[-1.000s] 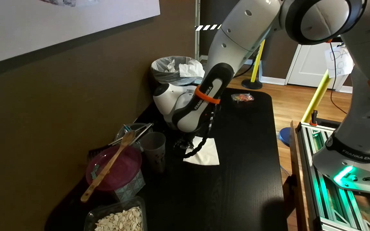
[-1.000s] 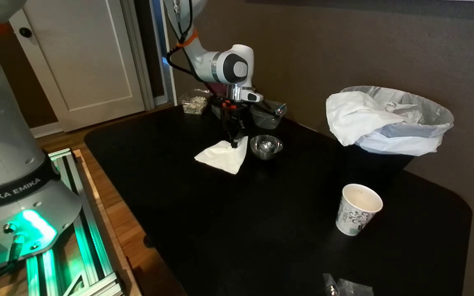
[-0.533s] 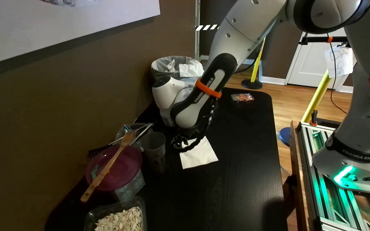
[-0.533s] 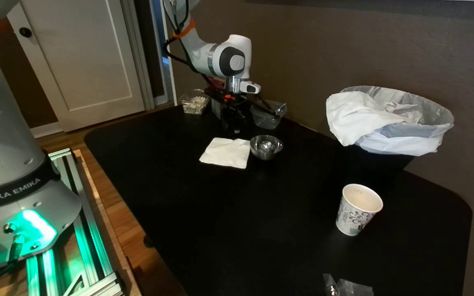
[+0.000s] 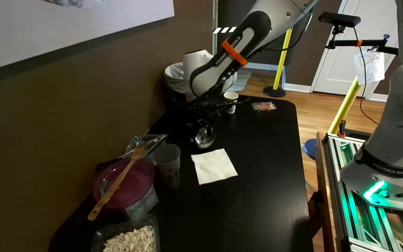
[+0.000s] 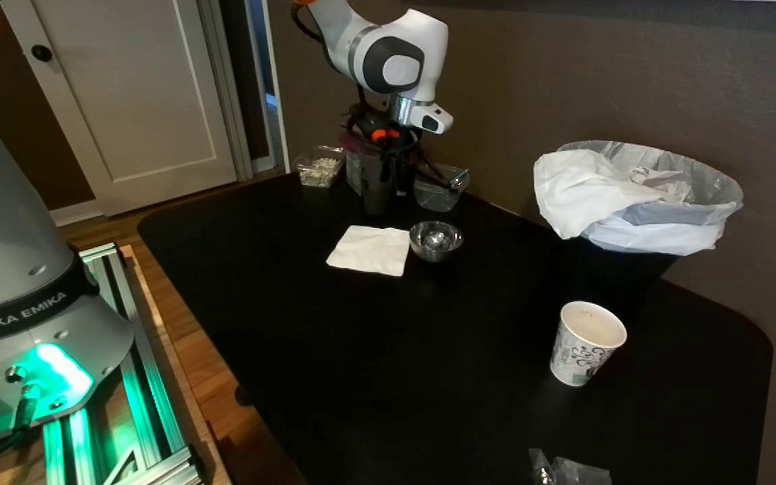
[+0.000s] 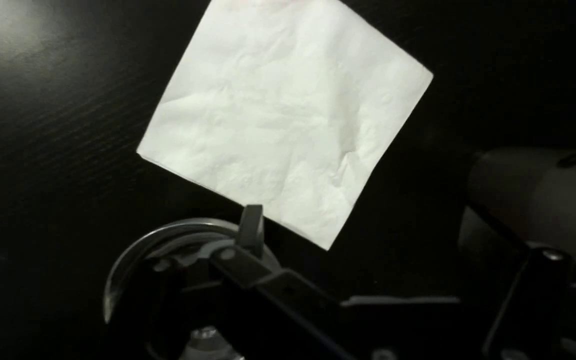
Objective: Pull the silver bowl to the back and place the Serviette under it
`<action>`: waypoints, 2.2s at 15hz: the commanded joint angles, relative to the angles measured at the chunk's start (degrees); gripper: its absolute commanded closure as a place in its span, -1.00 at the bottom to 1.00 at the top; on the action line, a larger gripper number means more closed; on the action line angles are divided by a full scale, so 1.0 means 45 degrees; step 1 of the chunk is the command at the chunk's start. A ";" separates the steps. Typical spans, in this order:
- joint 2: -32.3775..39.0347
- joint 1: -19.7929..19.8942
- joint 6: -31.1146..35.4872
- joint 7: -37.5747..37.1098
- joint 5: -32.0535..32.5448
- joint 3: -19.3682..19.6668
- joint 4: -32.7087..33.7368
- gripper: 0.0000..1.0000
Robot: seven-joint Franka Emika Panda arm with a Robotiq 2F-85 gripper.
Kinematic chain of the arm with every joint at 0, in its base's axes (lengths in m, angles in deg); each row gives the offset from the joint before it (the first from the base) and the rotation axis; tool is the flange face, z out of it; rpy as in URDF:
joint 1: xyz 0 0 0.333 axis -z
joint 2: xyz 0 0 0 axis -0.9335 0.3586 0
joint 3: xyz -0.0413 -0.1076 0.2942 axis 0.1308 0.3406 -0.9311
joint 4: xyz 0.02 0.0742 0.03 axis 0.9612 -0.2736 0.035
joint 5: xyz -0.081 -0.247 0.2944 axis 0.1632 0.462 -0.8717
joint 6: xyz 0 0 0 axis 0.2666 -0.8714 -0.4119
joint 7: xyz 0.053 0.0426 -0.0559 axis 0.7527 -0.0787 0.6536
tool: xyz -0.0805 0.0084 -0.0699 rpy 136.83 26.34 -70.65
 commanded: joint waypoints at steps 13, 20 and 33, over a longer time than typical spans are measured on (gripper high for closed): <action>0.0936 0.1876 0.3997 -0.3414 -0.4486 0.1078 -0.1015 -1.00; 0.2319 0.0924 0.5243 -0.6757 -0.4289 0.1511 -0.0513 0.12; 0.0340 0.0778 0.4957 -0.4786 -0.2801 0.1066 -0.1921 0.98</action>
